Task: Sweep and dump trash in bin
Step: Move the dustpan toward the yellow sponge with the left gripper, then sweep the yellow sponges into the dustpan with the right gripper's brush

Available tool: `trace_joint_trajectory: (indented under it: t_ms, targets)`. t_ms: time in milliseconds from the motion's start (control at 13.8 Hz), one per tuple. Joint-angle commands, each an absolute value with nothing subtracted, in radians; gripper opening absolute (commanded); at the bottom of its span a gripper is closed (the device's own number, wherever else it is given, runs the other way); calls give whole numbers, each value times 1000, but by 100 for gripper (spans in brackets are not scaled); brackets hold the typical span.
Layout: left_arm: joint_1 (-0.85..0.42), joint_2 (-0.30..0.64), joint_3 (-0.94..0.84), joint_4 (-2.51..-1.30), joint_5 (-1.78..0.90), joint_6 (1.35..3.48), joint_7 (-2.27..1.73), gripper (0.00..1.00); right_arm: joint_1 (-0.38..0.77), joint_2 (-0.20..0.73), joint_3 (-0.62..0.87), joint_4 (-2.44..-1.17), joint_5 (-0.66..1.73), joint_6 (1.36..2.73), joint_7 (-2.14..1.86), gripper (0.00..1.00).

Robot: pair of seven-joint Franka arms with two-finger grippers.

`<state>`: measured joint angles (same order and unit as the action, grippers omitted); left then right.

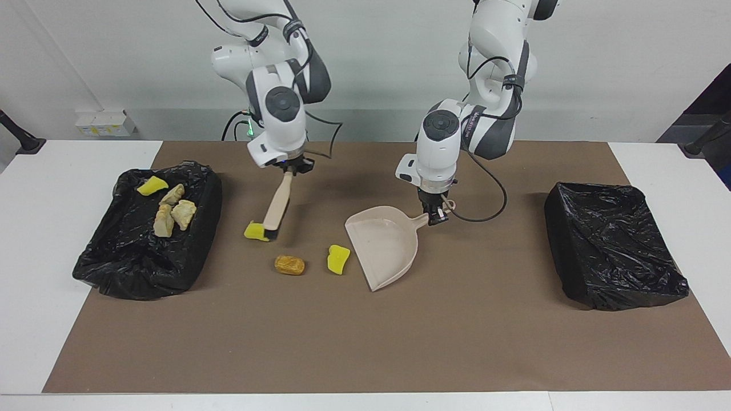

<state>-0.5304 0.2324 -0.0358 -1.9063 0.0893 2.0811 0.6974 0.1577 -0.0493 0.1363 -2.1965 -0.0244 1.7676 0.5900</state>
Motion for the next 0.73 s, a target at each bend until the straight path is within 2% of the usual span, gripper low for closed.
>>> trace_joint_trajectory:
  t_ms: [0,145,291,509,654]
  targets:
    - [-552,189,-25,-1965,109,2091,698,0,101,-121,149,-2296,-38,1761,591,0]
    - [-551,184,-25,-1976,109,2092,698,0,77,-179,149,-2396,-40,1793,583,0]
    - [-551,178,-25,-1983,109,2092,698,0,72,-164,150,-2453,-38,1903,580,0]
    - [-551,175,-25,-1993,109,2102,698,0,84,-59,153,-2398,-40,2011,581,0]
    - [-549,175,-26,-1993,109,2111,698,0,95,6,155,-2298,-38,1999,575,0]
